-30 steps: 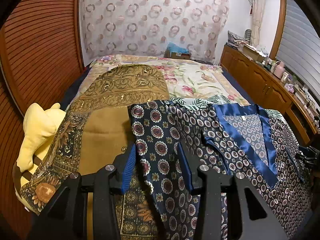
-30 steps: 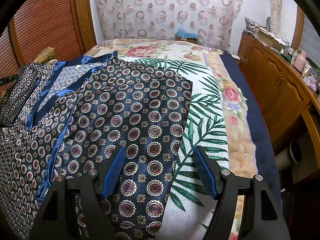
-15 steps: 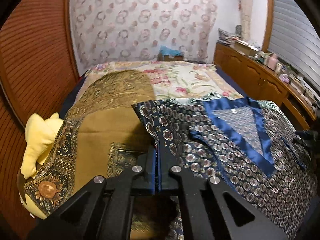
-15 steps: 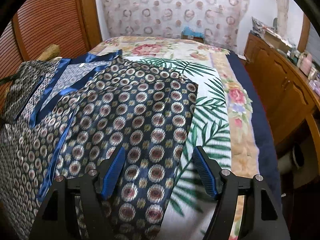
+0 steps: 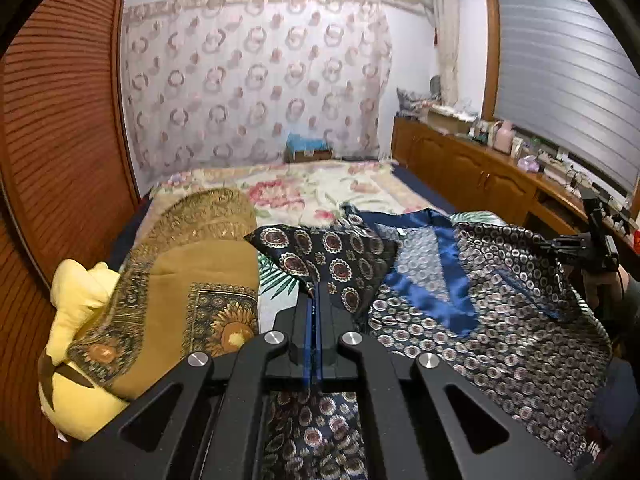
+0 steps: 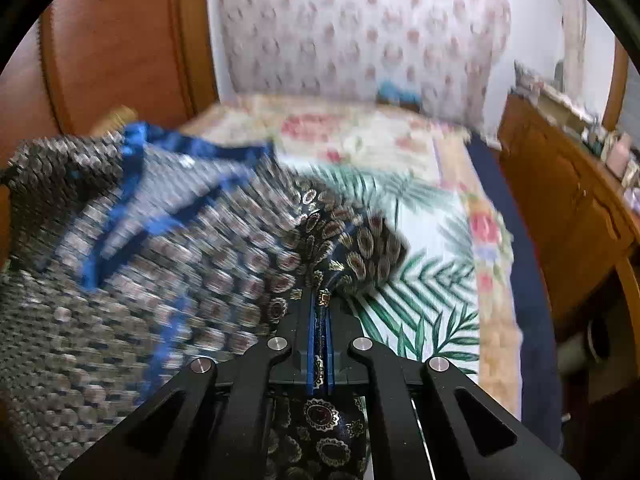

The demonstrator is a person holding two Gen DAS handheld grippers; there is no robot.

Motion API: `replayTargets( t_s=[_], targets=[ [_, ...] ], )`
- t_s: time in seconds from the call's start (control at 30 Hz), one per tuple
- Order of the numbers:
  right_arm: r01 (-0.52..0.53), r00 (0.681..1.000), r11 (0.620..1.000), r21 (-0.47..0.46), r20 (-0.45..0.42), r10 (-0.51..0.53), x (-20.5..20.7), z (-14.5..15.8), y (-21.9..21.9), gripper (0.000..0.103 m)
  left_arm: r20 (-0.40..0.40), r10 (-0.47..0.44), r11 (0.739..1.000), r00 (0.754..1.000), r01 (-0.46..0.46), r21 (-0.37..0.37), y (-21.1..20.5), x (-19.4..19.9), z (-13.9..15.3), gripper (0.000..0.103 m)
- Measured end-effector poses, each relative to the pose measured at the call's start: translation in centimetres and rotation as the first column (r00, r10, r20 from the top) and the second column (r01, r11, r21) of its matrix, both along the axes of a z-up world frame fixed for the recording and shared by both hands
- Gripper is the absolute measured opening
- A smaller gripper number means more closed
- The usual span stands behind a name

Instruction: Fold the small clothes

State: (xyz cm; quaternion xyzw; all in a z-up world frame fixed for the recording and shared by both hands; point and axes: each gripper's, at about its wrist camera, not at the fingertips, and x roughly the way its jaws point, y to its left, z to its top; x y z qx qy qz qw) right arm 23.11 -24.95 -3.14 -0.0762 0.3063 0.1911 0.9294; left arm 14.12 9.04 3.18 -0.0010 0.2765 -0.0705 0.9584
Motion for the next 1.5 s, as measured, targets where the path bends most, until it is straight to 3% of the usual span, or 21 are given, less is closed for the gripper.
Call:
replayTargets(
  t_s=[0.23,0.47,0.83,1.0,1.1,1.2,1.27,1.4,1.5],
  targets=[
    [-0.081,0.991,0.993,0.084,0.116,0.071,-8.5,3.2,-1.4,0.003,0.062,-0.015,0.999,0.998,0.016,-0.027,0.1,-7.3,0.4,0.002],
    [-0.121,0.983,0.986,0.116,0.15,0.103,-15.9,2.6,-3.2,0.003,0.041,0.052,0.996,0.998,-0.049,-0.069,2.5,-12.7,-1.9,0.002],
    [-0.106,0.994,0.988,0.109,0.028,0.103,-21.7,0.6,-6.4,0.003,-0.038,0.119,0.991,0.992,-0.122,-0.06,4.8,-17.9,-4.5,0.002],
    [-0.069,0.995,0.995,0.075,-0.071,0.074,-21.3,-2.1,-7.3,0.003,-0.1,0.1,0.994,0.99,-0.104,-0.043,4.9,-17.6,-6.5,0.002],
    [-0.067,0.994,0.995,0.07,-0.085,0.073,-21.2,-2.0,-7.2,0.003,-0.113,0.087,0.996,0.99,-0.09,-0.023,4.9,-17.8,-6.9,0.002],
    [-0.068,0.995,0.996,0.061,-0.074,0.073,-20.8,-0.9,-7.2,0.007,-0.088,0.081,0.997,0.993,-0.083,-0.011,5.0,-18.1,-6.3,0.023],
    [-0.062,0.996,0.997,0.053,-0.059,0.065,-21.6,-0.5,-6.7,0.011,-0.064,0.081,0.996,0.995,-0.082,-0.022,5.3,-18.2,-5.6,0.043],
    [-0.048,0.998,0.998,0.041,-0.024,0.049,-22.5,0.8,-7.0,0.023,-0.041,0.086,0.996,0.995,-0.086,-0.018,5.8,-17.7,-4.4,0.049],
    [-0.04,0.999,0.998,0.043,-0.003,0.04,-23.1,2.0,-7.1,0.042,-0.032,0.08,0.997,0.996,-0.081,-0.006,5.8,-16.3,-3.6,0.063]
  ],
)
